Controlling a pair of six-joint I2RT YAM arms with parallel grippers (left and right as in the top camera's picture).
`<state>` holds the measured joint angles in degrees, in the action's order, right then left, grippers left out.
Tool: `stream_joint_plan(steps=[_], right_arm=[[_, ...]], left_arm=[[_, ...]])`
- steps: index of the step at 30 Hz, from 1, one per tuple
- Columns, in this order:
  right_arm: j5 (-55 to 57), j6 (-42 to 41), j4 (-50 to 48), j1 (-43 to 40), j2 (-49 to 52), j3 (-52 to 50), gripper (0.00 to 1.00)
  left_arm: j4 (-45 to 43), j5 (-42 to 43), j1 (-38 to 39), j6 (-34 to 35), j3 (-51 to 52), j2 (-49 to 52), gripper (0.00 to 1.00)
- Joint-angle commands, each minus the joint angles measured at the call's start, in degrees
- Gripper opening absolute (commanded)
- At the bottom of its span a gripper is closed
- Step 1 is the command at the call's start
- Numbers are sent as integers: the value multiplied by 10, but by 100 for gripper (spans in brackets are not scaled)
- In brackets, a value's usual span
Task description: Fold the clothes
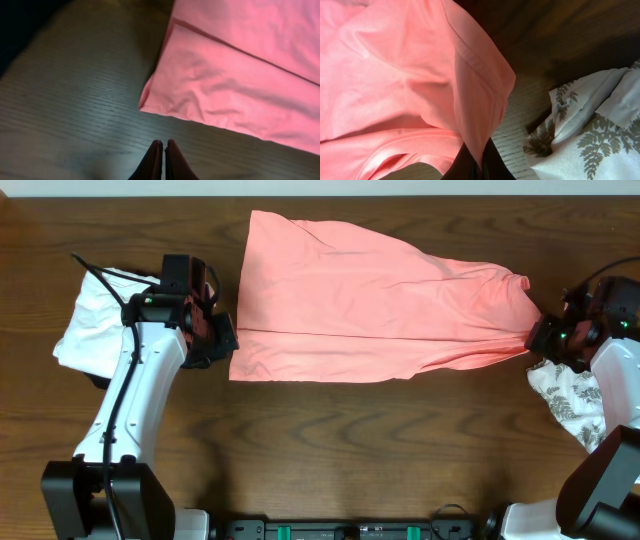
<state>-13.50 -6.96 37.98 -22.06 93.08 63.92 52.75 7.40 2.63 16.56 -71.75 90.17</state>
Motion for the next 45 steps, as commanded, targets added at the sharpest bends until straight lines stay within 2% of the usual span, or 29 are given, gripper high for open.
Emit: stream_joint_plan(steps=[1, 7, 8, 9, 10, 12, 22, 28, 33, 36, 40, 42, 45], right_arm=[[0, 8, 3, -5, -6, 9, 1], [0, 8, 3, -5, -6, 9, 1], [0, 8, 3, -5, -6, 9, 2], [0, 8, 2, -5, -6, 9, 5], [0, 8, 2, -5, -6, 9, 7], [0, 8, 2, -5, -6, 9, 7], [0, 9, 5, -5, -6, 9, 1], [0, 11, 14, -5, -6, 9, 1], [0, 11, 10, -5, -6, 9, 1], [0, 11, 10, -5, -6, 9, 1], [0, 13, 11, -5, -6, 9, 1], [0, 13, 11, -5, -6, 9, 1], [0, 13, 11, -5, -6, 9, 1]], left_arm=[[3, -30, -2, 18, -3, 3, 6], [-1, -36, -2, 1, -3, 5, 8], [-3, -36, -2, -12, -3, 7, 15], [-6, -36, -2, -21, -2, 9, 30], [-12, -36, -2, -28, 0, 13, 40], [-19, -36, -2, -34, 3, 24, 46], [-23, 40, -1, -60, 3, 122, 48], [-22, 43, 6, -73, 3, 128, 43], [0, 108, 15, -95, 3, 128, 44], [3, 87, 16, -94, 4, 128, 52], [-7, 12, 16, -94, 7, 128, 61], [-19, -25, 15, -90, 15, 128, 63], [-43, -30, 15, -85, 35, 129, 65]])
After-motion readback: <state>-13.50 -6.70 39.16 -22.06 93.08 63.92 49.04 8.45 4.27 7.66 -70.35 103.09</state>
